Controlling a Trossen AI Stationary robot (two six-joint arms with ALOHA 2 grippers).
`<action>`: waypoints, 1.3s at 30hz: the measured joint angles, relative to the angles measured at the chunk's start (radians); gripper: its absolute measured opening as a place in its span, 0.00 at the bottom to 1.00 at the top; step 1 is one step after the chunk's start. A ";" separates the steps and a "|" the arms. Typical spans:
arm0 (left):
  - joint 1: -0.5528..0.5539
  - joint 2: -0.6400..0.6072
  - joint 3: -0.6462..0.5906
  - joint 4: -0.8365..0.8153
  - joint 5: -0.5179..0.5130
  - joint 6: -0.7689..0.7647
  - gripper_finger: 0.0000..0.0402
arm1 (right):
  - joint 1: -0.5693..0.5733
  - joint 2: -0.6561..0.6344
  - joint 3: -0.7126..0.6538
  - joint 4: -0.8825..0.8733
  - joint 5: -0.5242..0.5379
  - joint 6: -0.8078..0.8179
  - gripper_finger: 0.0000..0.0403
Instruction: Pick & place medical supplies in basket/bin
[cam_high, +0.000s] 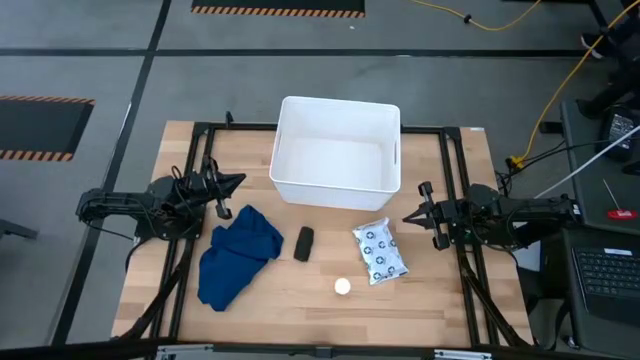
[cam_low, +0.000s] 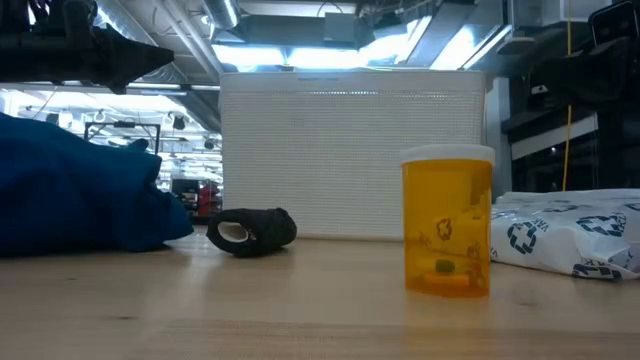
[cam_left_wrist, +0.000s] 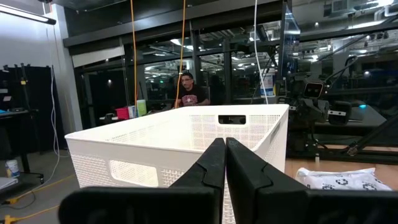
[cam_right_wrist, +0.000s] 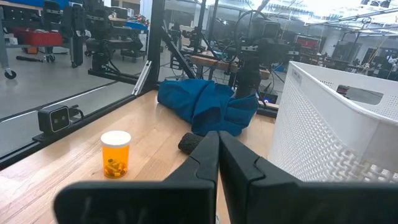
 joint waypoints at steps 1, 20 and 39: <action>0.000 0.000 0.000 0.000 0.000 0.000 0.02 | 0.000 0.000 0.000 0.000 0.000 0.000 0.04; 0.000 0.000 0.000 0.000 0.000 0.000 0.02 | 0.000 0.000 0.000 0.000 0.000 0.000 0.04; 0.000 0.000 0.000 0.000 0.000 0.000 0.02 | 0.000 0.000 0.000 0.000 0.001 -0.034 0.04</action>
